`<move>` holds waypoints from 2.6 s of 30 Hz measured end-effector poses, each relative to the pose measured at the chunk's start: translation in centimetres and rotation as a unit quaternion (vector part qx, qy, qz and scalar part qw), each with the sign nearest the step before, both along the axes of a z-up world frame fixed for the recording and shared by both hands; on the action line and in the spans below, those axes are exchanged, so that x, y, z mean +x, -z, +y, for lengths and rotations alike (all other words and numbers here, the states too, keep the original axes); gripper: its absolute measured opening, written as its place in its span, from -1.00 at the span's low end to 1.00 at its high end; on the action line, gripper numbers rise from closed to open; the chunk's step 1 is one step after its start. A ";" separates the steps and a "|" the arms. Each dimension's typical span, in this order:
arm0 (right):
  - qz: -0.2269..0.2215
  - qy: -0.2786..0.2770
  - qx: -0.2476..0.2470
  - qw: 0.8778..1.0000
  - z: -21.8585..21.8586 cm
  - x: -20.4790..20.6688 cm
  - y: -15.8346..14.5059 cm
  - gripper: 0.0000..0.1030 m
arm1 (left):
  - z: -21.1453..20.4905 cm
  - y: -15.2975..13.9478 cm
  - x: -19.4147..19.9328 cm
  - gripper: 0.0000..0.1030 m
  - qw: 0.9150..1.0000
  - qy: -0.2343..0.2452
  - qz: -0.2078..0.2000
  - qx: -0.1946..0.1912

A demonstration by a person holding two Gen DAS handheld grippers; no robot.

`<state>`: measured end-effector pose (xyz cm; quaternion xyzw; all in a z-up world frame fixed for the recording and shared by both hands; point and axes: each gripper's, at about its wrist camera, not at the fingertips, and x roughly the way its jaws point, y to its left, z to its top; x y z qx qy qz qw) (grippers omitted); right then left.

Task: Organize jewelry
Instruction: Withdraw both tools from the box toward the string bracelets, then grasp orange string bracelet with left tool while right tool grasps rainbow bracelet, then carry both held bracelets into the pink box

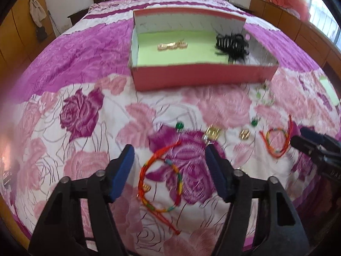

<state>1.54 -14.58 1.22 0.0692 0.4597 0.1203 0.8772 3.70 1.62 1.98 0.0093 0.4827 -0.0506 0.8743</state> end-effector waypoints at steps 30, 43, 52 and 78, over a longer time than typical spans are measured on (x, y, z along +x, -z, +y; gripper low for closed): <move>0.010 0.006 0.014 1.000 1.3 1.1 1.1 -0.46 | 1.3 0.2 -1.7 -1.00 0.999 0.015 -0.018 -0.048; -0.016 0.008 0.013 1.000 0.9 0.6 0.3 -0.90 | 0.2 -1.3 -2.5 -1.00 0.997 0.024 -0.034 -0.066; -0.075 -0.008 0.028 0.997 0.8 -1.3 -3.4 -0.90 | -0.5 -4.0 -2.9 -1.00 0.995 0.030 -0.063 -0.072; -0.143 0.004 0.023 0.989 0.6 11.6 -7.9 -0.90 | -1.3 -6.4 10.6 -1.00 0.990 0.022 -0.117 -0.079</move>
